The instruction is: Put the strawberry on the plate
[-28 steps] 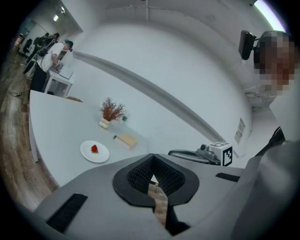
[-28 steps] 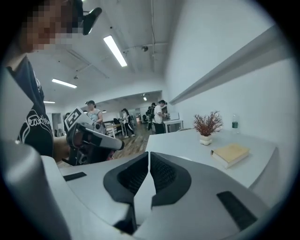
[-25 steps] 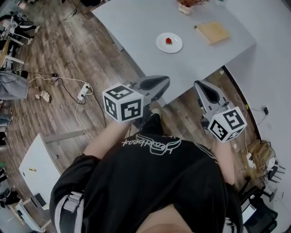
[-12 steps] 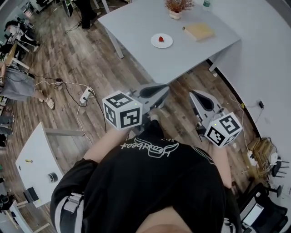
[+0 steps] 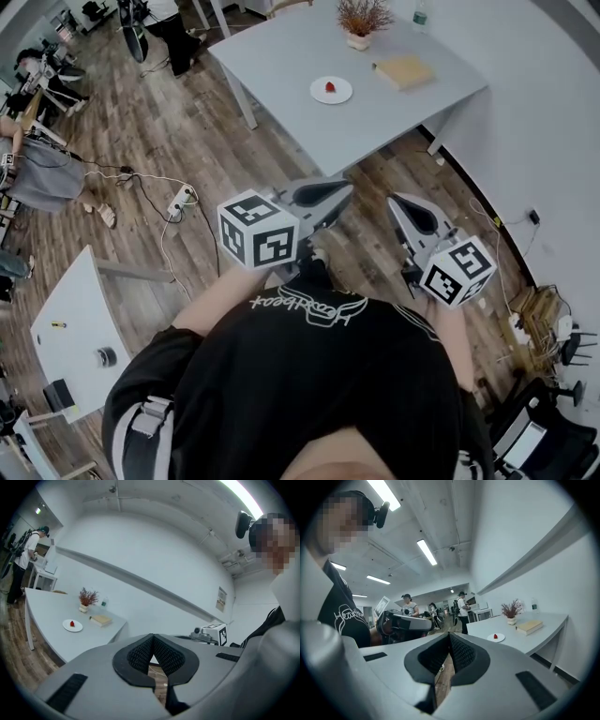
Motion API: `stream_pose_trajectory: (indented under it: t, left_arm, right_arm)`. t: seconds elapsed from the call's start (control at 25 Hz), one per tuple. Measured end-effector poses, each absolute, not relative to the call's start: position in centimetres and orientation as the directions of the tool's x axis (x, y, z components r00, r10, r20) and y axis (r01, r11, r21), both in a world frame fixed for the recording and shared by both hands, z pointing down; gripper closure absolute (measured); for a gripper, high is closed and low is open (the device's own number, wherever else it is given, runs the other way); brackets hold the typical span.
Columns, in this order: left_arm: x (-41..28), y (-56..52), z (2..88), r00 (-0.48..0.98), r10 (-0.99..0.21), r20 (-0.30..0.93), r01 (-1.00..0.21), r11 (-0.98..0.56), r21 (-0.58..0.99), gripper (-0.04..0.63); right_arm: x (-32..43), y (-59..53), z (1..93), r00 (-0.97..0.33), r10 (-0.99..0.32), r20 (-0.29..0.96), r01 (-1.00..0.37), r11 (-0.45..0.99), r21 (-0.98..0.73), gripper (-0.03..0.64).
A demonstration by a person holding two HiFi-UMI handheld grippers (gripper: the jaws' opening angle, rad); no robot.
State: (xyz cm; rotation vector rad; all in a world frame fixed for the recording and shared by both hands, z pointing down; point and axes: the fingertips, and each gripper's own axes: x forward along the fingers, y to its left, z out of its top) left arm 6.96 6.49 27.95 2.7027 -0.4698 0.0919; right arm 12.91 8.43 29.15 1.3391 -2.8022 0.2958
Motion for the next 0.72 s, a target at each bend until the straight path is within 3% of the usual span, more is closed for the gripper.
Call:
stream_pose_trajectory:
  t: [0.72]
  left_arm:
    - [5.7, 10.5, 28.1, 0.942, -0.307, 0.137, -0.336, -0.868, 0.366, 0.589]
  right_arm:
    - [11.5, 12.1, 29.1, -0.631, -0.767, 0.118, -0.775, 0.618, -0.133, 0.609]
